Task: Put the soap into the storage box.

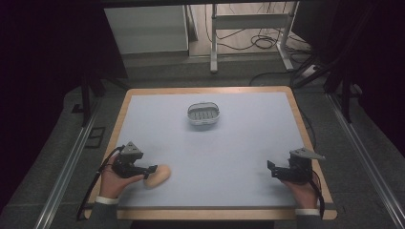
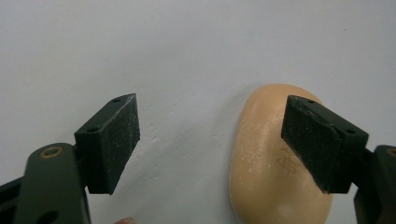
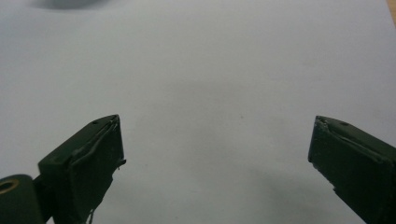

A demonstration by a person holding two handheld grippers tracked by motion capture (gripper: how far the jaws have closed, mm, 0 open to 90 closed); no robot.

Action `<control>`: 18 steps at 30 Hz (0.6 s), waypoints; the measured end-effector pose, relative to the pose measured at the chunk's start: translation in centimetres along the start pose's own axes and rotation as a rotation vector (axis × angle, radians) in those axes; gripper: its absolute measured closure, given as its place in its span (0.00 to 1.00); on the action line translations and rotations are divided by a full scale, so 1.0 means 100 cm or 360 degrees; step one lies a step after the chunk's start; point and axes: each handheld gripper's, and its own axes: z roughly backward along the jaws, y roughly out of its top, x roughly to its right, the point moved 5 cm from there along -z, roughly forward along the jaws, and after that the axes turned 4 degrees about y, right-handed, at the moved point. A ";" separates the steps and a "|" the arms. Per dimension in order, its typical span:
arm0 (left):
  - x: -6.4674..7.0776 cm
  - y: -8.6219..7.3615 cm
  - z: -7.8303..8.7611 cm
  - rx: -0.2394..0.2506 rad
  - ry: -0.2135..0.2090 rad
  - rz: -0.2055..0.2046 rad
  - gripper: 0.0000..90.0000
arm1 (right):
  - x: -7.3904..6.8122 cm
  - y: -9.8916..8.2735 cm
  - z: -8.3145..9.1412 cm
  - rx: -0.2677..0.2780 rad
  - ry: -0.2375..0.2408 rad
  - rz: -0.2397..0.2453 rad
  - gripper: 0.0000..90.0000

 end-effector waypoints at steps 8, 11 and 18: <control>-0.003 -0.005 0.002 -0.0036 0.0038 -0.0001 0.21 | 0.003 -0.002 -0.003 -0.0018 -0.0020 0.0028 0.04; -0.003 -0.005 0.006 -0.0022 0.0044 0.0007 0.21 | 0.000 -0.001 0.000 0.0002 -0.0014 0.0087 0.04; -0.006 -0.006 0.008 -0.0030 0.0060 0.0025 0.21 | 0.000 0.001 0.003 0.0026 -0.0016 0.0084 0.05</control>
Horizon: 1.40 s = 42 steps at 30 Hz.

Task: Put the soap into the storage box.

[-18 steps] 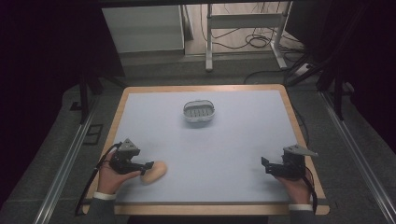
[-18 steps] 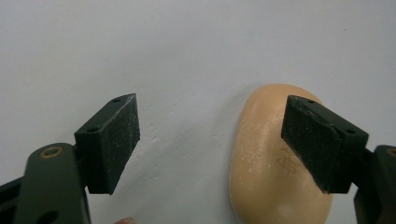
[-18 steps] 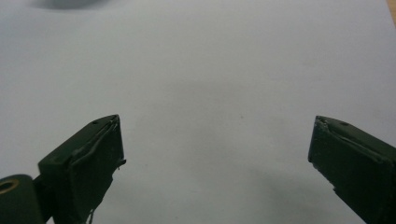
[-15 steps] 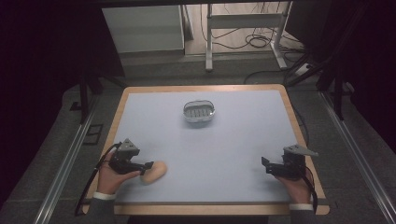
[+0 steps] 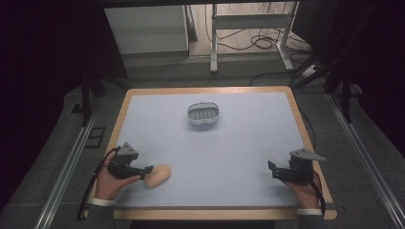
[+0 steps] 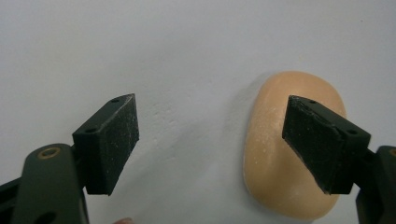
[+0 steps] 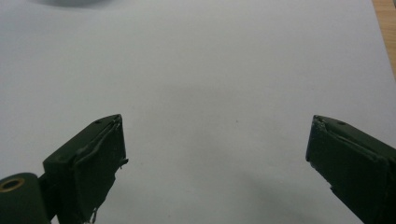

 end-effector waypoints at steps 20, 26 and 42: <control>-0.006 0.000 0.002 -0.0065 0.0049 0.0028 0.21 | 0.002 -0.002 0.001 0.0027 0.0037 -0.0002 0.05; 0.005 0.001 0.013 -0.0069 -0.0043 0.0007 0.21 | 0.002 0.000 0.004 0.0047 0.0007 -0.0002 0.05; 0.020 0.018 0.028 -0.0119 -0.0118 -0.0106 0.21 | 0.000 -0.003 0.009 0.0040 -0.0003 0.0012 0.05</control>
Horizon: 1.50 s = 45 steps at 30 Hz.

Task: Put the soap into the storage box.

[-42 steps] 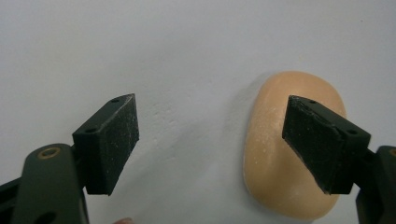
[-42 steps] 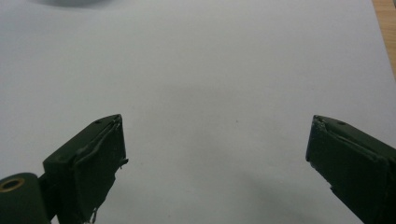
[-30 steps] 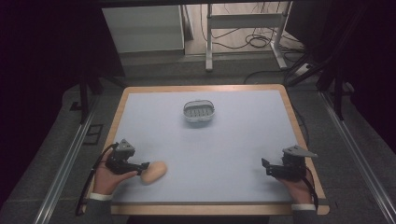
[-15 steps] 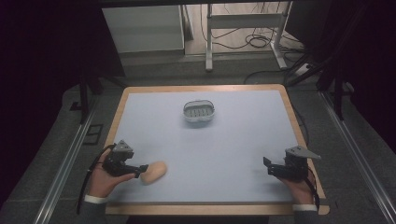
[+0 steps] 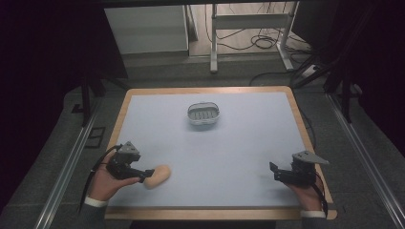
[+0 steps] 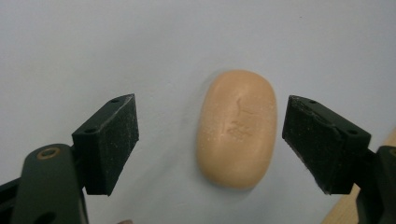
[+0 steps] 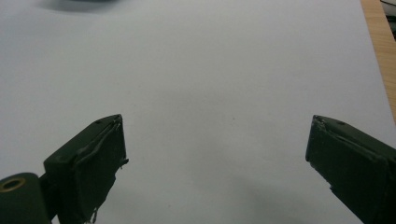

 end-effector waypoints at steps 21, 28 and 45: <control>0.021 0.005 -0.018 -0.0210 -0.0067 -0.0146 0.22 | -0.005 0.000 -0.002 -0.0003 0.0024 0.0058 0.05; 0.024 0.005 -0.033 -0.0317 -0.0071 -0.0185 0.23 | -0.004 -0.001 -0.003 -0.0020 0.0005 0.0060 0.05; 0.025 -0.002 -0.054 -0.0424 -0.0072 -0.0209 0.27 | -0.001 -0.001 0.000 -0.0010 -0.0001 0.0033 0.05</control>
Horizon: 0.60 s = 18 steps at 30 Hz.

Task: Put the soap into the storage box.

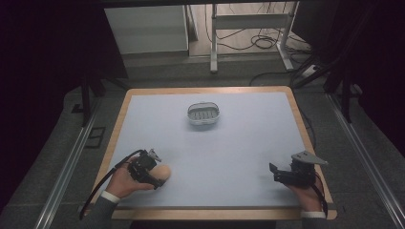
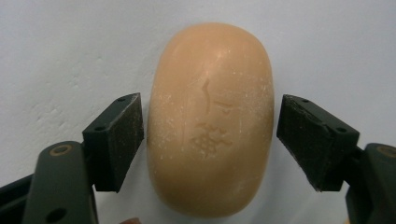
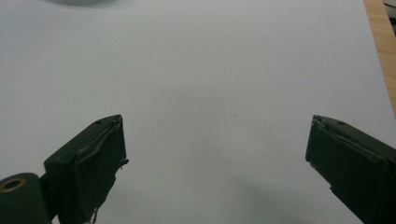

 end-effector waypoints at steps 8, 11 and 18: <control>0.001 0.000 -0.003 -0.0027 0.0021 -0.0022 0.35 | 0.001 -0.001 0.001 -0.0002 -0.0018 0.0000 0.05; 0.000 0.001 -0.003 -0.0027 0.0017 -0.0034 0.36 | 0.001 -0.001 0.001 -0.0003 -0.0023 -0.0002 0.05; -0.002 0.002 -0.003 0.0015 0.0025 -0.0035 0.36 | 0.002 -0.002 0.002 -0.0002 -0.0030 -0.0006 0.05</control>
